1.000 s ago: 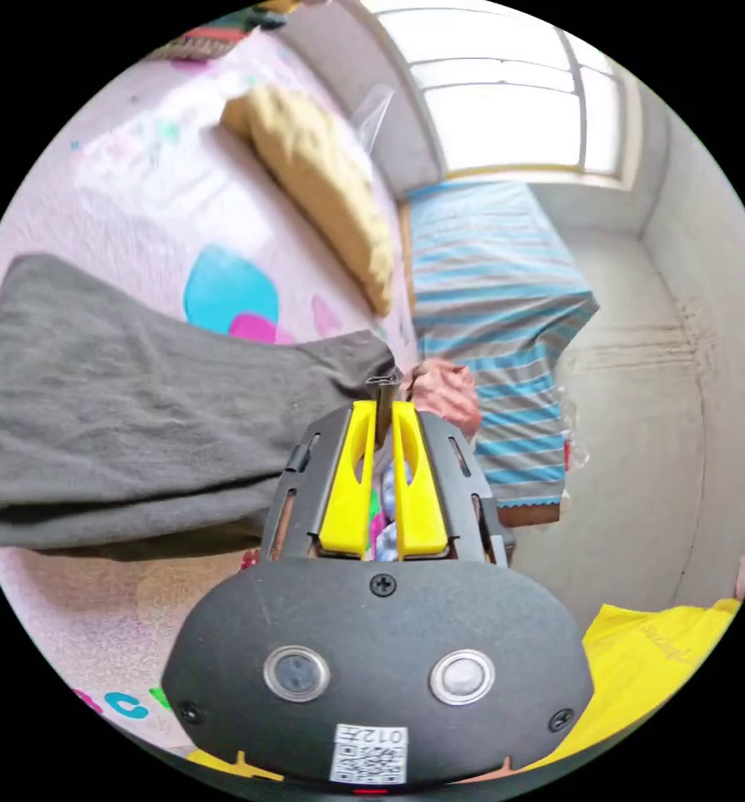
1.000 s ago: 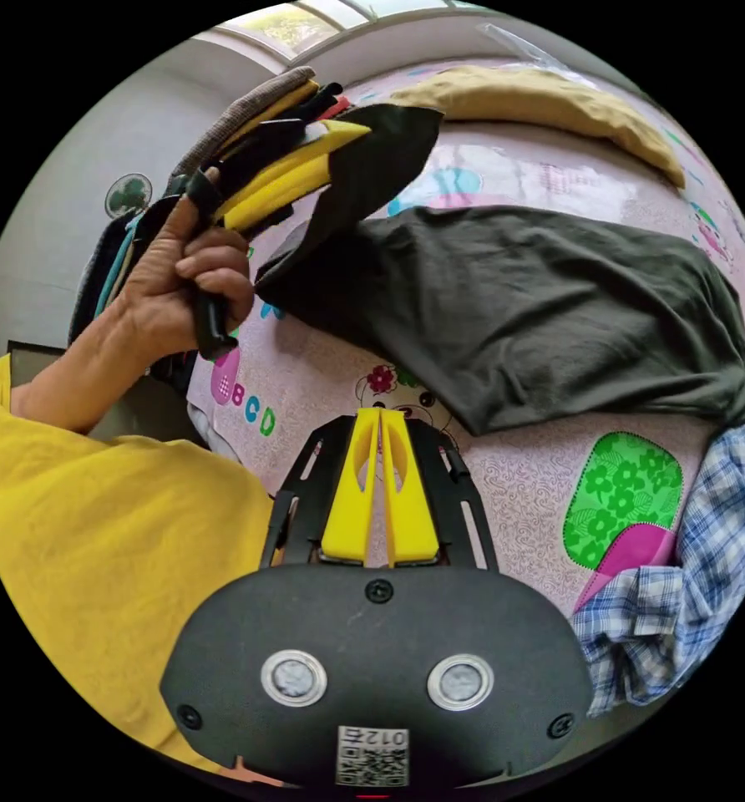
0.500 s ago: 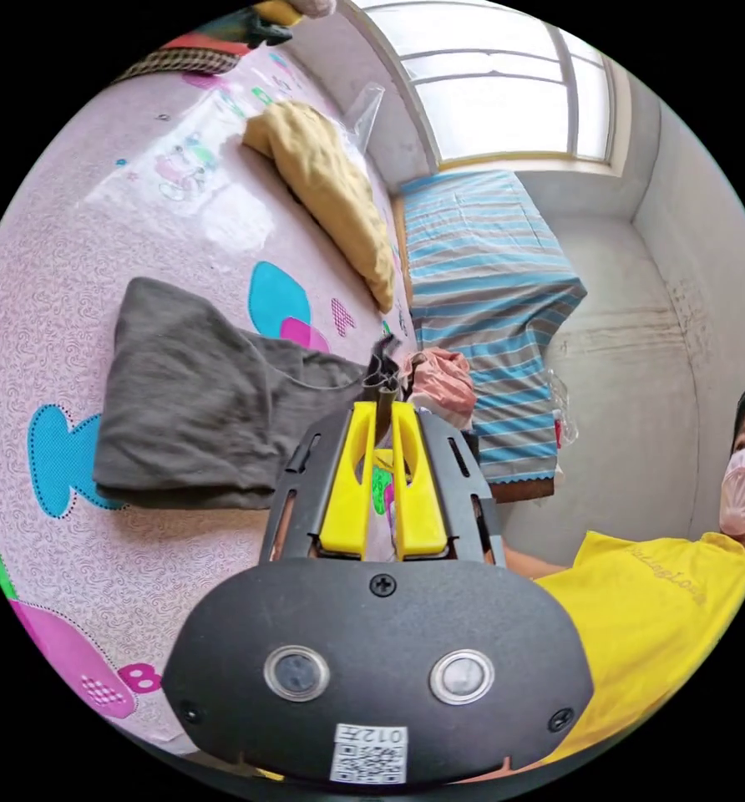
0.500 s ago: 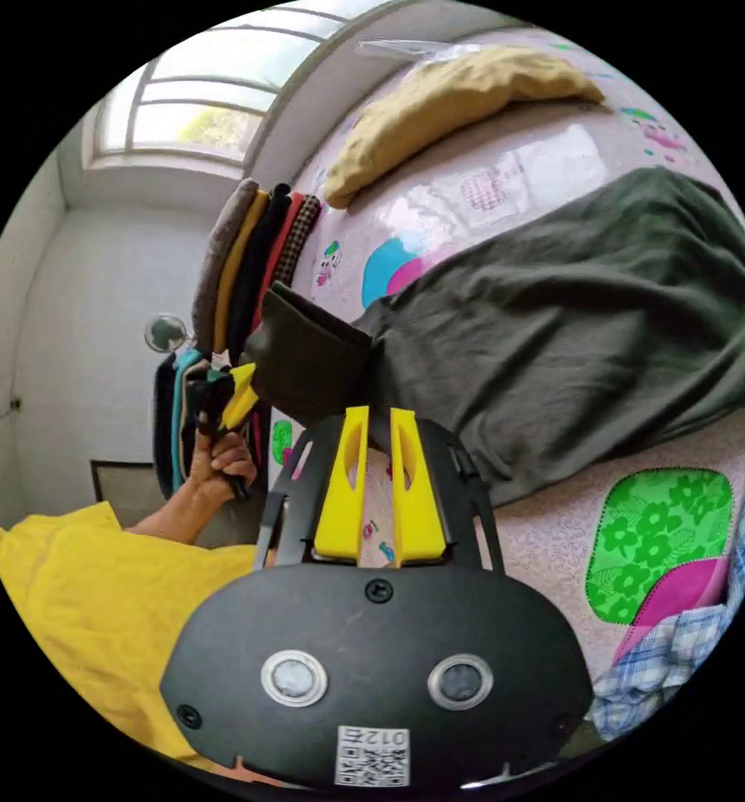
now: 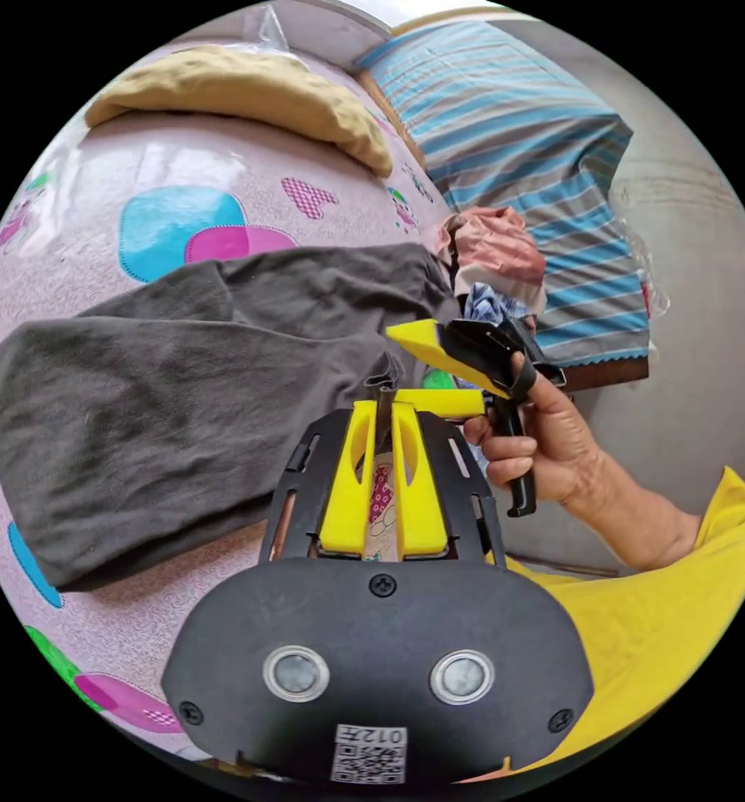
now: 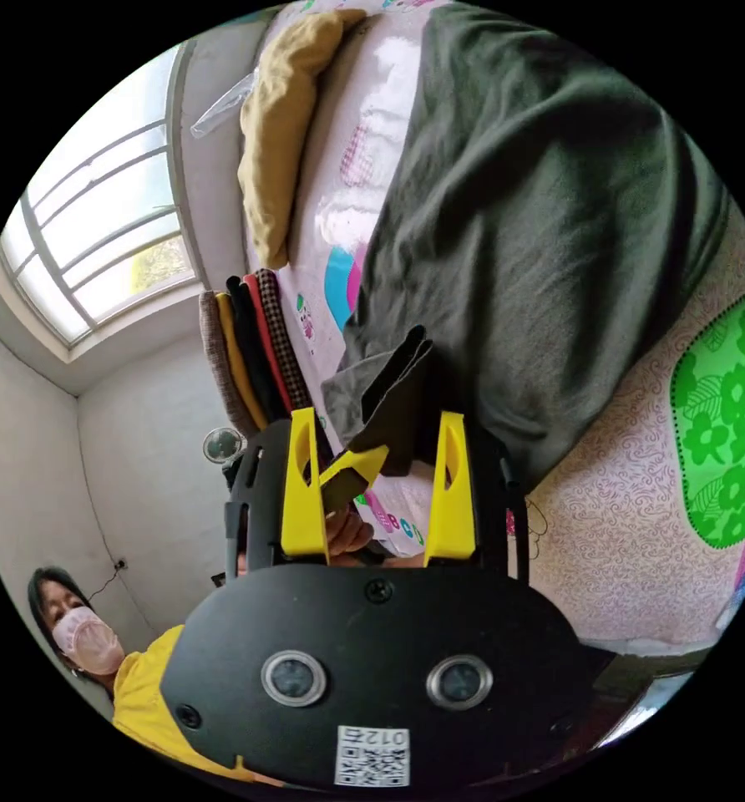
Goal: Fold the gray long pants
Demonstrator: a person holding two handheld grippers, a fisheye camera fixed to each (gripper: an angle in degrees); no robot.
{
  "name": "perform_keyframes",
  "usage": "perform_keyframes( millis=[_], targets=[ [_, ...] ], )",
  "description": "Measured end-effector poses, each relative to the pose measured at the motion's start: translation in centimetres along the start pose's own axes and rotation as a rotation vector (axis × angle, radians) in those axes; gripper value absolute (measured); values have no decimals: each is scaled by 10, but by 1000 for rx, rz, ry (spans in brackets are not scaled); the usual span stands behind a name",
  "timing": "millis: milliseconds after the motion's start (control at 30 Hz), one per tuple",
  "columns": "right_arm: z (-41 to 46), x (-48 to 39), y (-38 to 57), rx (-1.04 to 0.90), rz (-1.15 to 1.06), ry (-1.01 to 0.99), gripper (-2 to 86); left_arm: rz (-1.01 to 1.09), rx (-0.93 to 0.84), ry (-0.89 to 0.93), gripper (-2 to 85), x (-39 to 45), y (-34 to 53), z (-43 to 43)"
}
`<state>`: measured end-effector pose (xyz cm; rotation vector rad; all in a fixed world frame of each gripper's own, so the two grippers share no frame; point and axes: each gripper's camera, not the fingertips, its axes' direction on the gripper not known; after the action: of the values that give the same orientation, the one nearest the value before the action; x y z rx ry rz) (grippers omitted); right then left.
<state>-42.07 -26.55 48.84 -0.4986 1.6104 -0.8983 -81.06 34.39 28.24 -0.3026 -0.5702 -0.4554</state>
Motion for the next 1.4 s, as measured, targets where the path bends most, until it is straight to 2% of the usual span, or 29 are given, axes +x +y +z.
perform_keyframes(
  millis=[67,167,300,433,533,600,667,733,833,933,1000,1033,1133,1200,1333,1400],
  targets=[
    [15,19,-7,-41,89,52,127,48,-38,-53,12,9,-8,8],
    [23,29,-6,9,113,116,44,145,-82,-120,15,24,-14,8],
    [34,22,2,29,40,184,26,188,-34,-157,15,35,-12,-16],
    [51,-6,10,-14,-136,118,18,94,203,-76,12,18,4,-86],
    [61,-45,16,-68,-309,61,18,-63,335,-97,10,-14,16,-138],
    [66,-65,21,-79,-433,92,20,-128,376,-131,10,-33,20,-161],
    [80,-65,18,-67,-529,222,25,-220,389,-176,8,-56,22,-182],
    [103,-39,5,-120,-516,333,29,-261,370,-184,8,-71,18,-188],
    [138,13,-4,-145,-358,487,41,-304,322,-185,7,-88,3,-193],
    [142,11,25,54,-372,630,52,-294,293,-228,7,-94,-21,-203],
    [148,-2,53,171,-447,713,36,-284,288,-242,8,-97,-38,-209],
    [162,-16,74,194,-559,692,29,-268,273,-235,10,-102,-51,-213],
    [242,-49,133,-13,-886,509,24,-274,178,-227,17,-121,-89,-218],
    [306,-60,172,-162,-1016,496,27,-320,126,-201,24,-138,-107,-221],
    [420,-51,227,-336,-943,404,61,-399,136,-59,45,-169,-129,-236],
    [453,-42,246,-337,-953,471,72,-409,104,-37,54,-178,-138,-239]
  ],
)
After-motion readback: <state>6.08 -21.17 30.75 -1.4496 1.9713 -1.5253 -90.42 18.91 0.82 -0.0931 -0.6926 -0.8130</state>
